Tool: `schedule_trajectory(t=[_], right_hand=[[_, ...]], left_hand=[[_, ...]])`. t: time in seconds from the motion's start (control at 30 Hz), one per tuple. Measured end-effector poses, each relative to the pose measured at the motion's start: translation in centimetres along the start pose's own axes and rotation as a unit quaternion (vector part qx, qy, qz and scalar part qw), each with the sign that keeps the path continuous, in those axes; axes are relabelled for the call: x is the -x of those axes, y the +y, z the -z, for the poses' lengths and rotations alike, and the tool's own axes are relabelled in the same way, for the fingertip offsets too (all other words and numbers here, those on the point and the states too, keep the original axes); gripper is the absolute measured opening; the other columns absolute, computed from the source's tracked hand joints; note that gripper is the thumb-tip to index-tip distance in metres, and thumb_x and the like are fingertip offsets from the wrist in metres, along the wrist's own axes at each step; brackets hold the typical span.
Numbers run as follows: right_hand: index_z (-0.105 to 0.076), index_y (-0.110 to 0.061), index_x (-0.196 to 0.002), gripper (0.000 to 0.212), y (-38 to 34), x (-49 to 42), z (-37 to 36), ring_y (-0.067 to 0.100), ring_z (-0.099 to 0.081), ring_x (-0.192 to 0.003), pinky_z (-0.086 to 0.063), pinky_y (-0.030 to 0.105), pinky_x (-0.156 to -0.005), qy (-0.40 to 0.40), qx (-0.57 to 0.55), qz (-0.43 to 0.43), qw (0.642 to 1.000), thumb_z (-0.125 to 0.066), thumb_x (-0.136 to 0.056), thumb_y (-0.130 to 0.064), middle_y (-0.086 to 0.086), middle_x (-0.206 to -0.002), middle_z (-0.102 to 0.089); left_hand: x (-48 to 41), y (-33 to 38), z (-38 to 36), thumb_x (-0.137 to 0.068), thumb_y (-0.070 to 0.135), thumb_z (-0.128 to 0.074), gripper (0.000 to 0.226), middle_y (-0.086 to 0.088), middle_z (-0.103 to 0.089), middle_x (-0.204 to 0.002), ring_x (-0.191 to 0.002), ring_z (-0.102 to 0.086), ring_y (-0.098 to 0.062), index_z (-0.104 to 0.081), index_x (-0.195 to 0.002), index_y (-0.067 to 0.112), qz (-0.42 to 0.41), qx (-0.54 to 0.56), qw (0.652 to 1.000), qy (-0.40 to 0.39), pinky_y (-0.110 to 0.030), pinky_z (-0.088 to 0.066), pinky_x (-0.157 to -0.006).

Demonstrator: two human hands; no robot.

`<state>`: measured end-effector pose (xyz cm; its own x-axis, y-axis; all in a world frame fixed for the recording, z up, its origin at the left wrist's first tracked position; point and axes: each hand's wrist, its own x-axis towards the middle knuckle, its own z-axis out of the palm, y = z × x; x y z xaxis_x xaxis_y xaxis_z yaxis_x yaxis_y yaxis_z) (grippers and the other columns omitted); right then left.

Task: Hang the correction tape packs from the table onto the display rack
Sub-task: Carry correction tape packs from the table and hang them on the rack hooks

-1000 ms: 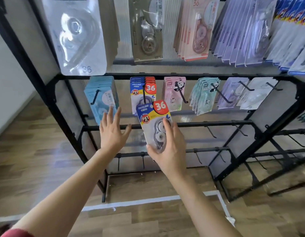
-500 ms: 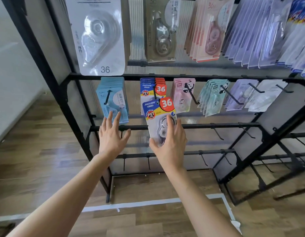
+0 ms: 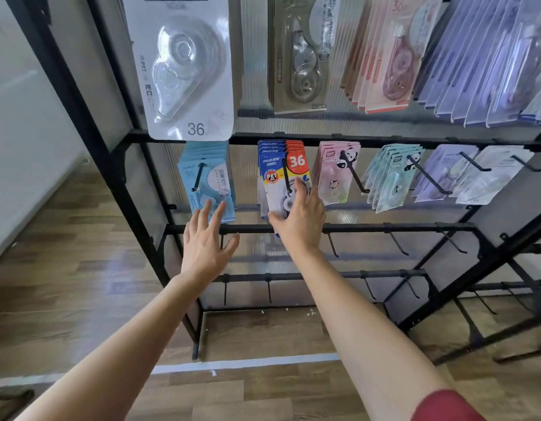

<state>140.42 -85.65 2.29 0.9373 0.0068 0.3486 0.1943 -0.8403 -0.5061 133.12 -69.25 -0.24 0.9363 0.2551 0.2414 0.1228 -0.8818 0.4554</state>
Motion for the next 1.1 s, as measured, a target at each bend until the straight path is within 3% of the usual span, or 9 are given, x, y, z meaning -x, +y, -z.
schedule_trajectory(t=[0.27, 0.47, 0.67, 0.83, 1.1], right_hand=[[-0.018, -0.019, -0.150, 0.085, 0.9, -0.4, -0.1, 0.034, -0.017, -0.142, -0.027, 0.047, -0.113, -0.066, 0.036, 0.059, 0.995, -0.065, -0.084, -0.046, 0.016, -0.157, -0.008], [-0.014, -0.020, -0.151, 0.079, 2.4, 3.4, 1.6, 0.032, -0.022, -0.141, -0.029, 0.047, -0.111, -0.095, 0.052, 0.068, 0.992, -0.058, -0.089, -0.042, 0.015, -0.155, -0.018], [-0.018, -0.021, -0.151, 0.074, 5.0, 9.7, 2.7, 0.029, -0.020, -0.142, -0.022, 0.046, -0.113, -0.187, 0.053, 0.100, 0.976, -0.054, -0.090, -0.045, 0.013, -0.155, -0.021], [-0.015, -0.025, -0.151, 0.074, 6.9, 15.6, 3.6, 0.029, -0.018, -0.142, -0.018, 0.044, -0.114, -0.272, 0.057, 0.143, 0.950, -0.053, -0.091, -0.047, 0.011, -0.156, -0.018], [-0.014, -0.026, -0.151, 0.074, 4.5, 28.5, 5.5, 0.029, -0.018, -0.141, -0.017, 0.046, -0.112, -0.411, 0.051, 0.261, 0.872, -0.052, -0.091, -0.044, 0.010, -0.155, -0.021]], left_hand=[[1.1, 0.2, -0.3, -0.094, 0.042, -0.053, 0.070, -0.005, -0.007, -0.161, -0.147, -0.004, -0.027, -0.019, -0.152, 0.025, -0.002, 0.010, 1.000, -0.005, -0.043, -0.006, -0.117], [3.3, 0.4, -0.5, -0.093, 0.039, -0.055, 0.069, -0.006, -0.011, -0.160, -0.146, -0.007, -0.029, -0.022, -0.151, 0.024, 0.014, 0.017, 1.000, -0.006, -0.043, -0.008, -0.117], [9.8, 1.0, -1.3, -0.093, 0.038, -0.055, 0.068, -0.008, -0.012, -0.160, -0.146, -0.008, -0.029, -0.022, -0.151, 0.026, 0.074, 0.021, 0.997, -0.019, -0.043, -0.008, -0.117], [18.0, 0.8, -1.5, -0.094, 0.037, -0.054, 0.068, -0.007, -0.013, -0.159, -0.146, -0.009, -0.027, -0.021, -0.152, 0.026, 0.133, 0.013, 0.991, 0.001, -0.042, -0.009, -0.117], [37.0, 1.6, 0.2, -0.093, 0.039, -0.054, 0.068, -0.006, -0.013, -0.160, -0.146, -0.010, -0.028, -0.020, -0.151, 0.026, 0.311, -0.033, 0.950, 0.012, -0.041, -0.010, -0.117]])
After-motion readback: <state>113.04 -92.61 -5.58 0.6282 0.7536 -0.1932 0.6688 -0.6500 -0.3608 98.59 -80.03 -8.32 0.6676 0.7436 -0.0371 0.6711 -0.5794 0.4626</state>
